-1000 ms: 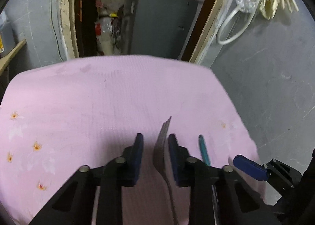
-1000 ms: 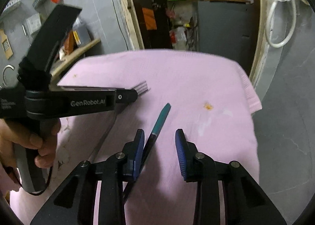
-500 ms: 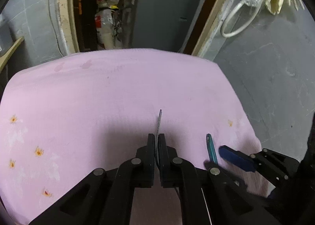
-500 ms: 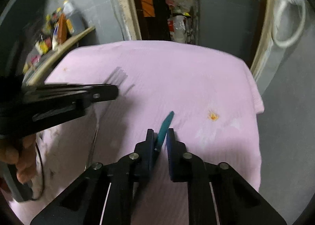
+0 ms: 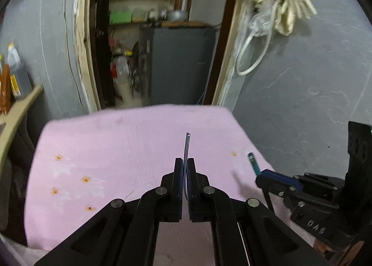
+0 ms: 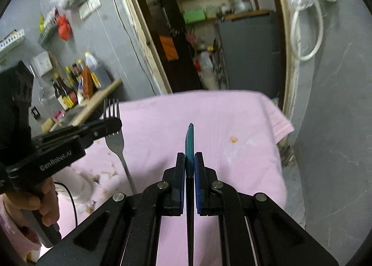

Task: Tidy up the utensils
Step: 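Lift the fork and knife and carry both over the white caddy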

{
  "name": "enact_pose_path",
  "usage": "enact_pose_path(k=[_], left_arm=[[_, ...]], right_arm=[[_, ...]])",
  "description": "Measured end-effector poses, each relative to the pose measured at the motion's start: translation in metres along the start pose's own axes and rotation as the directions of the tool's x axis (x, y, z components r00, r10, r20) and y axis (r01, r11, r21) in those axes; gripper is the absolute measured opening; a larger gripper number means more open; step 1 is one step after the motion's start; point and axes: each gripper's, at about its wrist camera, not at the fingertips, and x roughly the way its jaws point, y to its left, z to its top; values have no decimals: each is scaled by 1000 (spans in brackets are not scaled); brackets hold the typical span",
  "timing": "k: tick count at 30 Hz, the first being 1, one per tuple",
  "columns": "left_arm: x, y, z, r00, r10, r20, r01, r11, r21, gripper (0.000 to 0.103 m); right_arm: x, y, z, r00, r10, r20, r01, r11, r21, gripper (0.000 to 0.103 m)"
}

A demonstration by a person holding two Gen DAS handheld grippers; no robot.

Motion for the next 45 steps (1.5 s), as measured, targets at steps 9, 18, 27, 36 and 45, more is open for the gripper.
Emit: enact_pose_path(k=[9,18,27,36,45], left_arm=[[-66,-16,-15,994,-43,105,36,997,68,3],[-141,-11,-17,983,-45,179,31,996,82,3],[-244,46,-11,953,2,304,-9,1000,20,3],[-311,116,-5,904,198,379,-189,980,-63,3],[-326,174,-12,848,369,382,-350,929,-119,3]], right_arm=[[-79,24,-3,986,-87,141,88,996,2,7],[-133,77,15,958,-74,278,84,996,-22,6],[-153,153,51,917,86,390,-55,995,-89,7],[-147,229,65,861,233,453,-154,967,-204,7],[-109,272,74,843,307,442,-211,944,-253,7]])
